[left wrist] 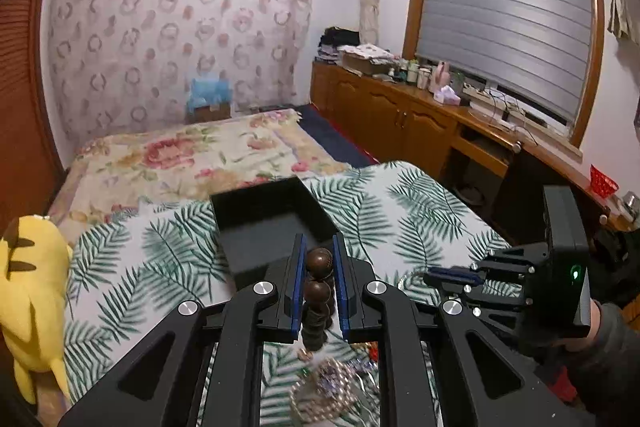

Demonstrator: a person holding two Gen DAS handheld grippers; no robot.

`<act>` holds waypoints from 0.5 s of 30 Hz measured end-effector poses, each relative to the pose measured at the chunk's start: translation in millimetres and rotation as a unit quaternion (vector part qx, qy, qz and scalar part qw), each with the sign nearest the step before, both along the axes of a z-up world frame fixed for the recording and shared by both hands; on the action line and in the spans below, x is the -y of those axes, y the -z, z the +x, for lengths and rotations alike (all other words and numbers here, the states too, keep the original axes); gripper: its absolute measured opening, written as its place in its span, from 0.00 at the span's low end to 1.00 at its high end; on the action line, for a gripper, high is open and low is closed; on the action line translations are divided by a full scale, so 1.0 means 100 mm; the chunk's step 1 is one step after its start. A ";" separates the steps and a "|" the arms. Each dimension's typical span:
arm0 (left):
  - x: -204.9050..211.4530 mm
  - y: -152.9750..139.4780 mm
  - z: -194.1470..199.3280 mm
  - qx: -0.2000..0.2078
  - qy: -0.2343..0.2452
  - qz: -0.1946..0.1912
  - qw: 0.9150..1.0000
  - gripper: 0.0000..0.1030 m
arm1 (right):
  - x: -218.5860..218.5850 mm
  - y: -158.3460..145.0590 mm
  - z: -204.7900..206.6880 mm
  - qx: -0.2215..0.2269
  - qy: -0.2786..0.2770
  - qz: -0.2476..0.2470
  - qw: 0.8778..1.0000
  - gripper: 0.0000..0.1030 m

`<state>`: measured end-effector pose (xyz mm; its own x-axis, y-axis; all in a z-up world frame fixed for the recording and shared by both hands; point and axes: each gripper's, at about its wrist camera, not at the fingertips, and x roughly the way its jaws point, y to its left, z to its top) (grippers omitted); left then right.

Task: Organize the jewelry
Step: 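Carry the bead bracelet and silver bangle into the black box and open both tools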

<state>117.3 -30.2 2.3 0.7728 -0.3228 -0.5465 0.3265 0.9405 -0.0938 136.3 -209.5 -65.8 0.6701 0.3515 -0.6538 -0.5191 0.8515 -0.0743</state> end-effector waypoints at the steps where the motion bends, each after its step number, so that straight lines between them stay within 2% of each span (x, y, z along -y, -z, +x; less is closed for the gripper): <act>1: -0.02 -0.02 0.04 0.002 -0.001 0.000 1.000 0.12 | -0.03 -0.04 0.07 0.006 -0.002 0.003 1.000 0.05; 8: -0.10 -0.13 0.27 0.016 -0.013 0.006 1.000 0.12 | -0.26 -0.26 0.62 0.040 -0.022 0.044 0.998 0.05; 11: -0.12 -0.18 0.36 0.021 -0.021 0.003 1.000 0.12 | -0.38 -0.28 0.83 0.052 -0.015 0.034 0.998 0.05; 15: -0.12 -0.22 0.48 0.024 -0.026 0.004 0.999 0.12 | -0.51 -0.23 1.06 0.046 -0.018 0.031 0.998 0.05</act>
<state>164.9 -18.1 23.9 0.8142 -0.2764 -0.5106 0.2803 0.9573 -0.0713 242.3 -159.0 -43.0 0.7125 0.4139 -0.5666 -0.5425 0.8371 -0.0707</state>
